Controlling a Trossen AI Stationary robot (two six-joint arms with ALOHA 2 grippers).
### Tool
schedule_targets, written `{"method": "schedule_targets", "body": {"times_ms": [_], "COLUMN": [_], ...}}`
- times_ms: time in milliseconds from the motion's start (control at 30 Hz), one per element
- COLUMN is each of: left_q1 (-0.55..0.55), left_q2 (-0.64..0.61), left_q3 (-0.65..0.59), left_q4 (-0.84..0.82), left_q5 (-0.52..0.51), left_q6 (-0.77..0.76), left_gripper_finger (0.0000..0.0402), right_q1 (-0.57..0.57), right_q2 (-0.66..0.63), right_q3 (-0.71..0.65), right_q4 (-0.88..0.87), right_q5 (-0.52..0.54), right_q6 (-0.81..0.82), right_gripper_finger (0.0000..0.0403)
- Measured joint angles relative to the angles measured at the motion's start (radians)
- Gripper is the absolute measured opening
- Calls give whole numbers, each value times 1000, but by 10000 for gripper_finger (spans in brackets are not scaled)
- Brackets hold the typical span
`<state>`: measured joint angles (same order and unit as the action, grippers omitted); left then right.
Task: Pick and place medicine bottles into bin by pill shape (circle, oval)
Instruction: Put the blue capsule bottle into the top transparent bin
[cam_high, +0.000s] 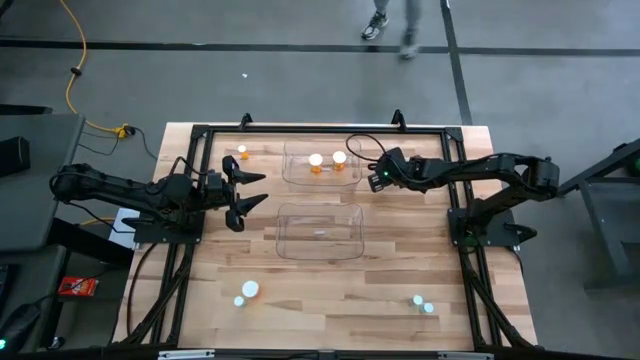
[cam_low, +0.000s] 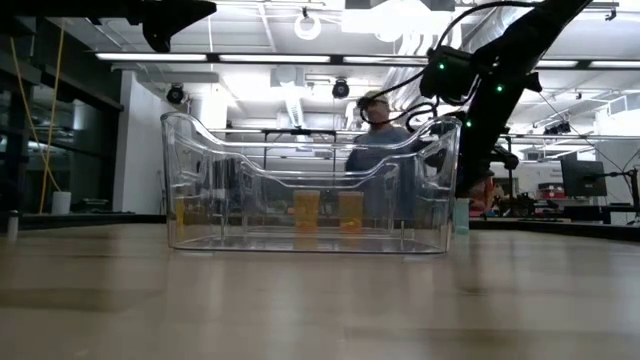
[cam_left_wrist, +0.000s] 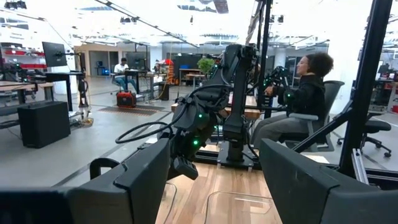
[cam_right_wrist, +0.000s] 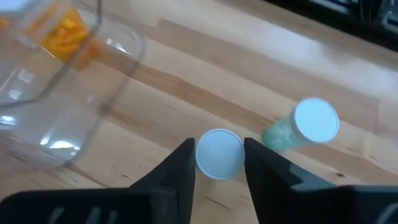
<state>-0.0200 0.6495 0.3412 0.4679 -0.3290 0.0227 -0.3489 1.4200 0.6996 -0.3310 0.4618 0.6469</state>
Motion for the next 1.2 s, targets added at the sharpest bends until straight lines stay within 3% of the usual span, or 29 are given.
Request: {"method": "schedule_targets", "body": {"times_ms": [200, 367, 500, 633, 800, 933, 1200], "left_q1": [0, 0, 0, 0, 0, -1, 0], "left_q2": [0, 0, 0, 0, 0, 0, 0], "left_q3": [0, 1, 1, 1, 1, 1, 1], "left_q4": [0, -59, -140, -166, -153, -137, -126], "left_q5": [0, -7, -131, -194, -60, -1, 2], "left_q6": [8, 8, 12, 18, 33, 35, 34], "left_gripper_finger": [239, 239, 239, 239, 239, 239, 239], "right_q1": [32, 109, 216, 331, 408, 427, 428], "right_q2": [-31, -145, -258, -318, -326, -311, -286], "right_q3": [30, 32, 32, 8, -26, -28, -28], "right_q4": [-10, -29, 12, 200, 490, 610, 662], "right_q5": [13, 113, 217, 236, 117, -8, -26], "right_q6": [-42, -46, -74, -241, -479, -587, -621], "right_gripper_finger": [85, 86, 85, 86, 86, 86, 87]}}
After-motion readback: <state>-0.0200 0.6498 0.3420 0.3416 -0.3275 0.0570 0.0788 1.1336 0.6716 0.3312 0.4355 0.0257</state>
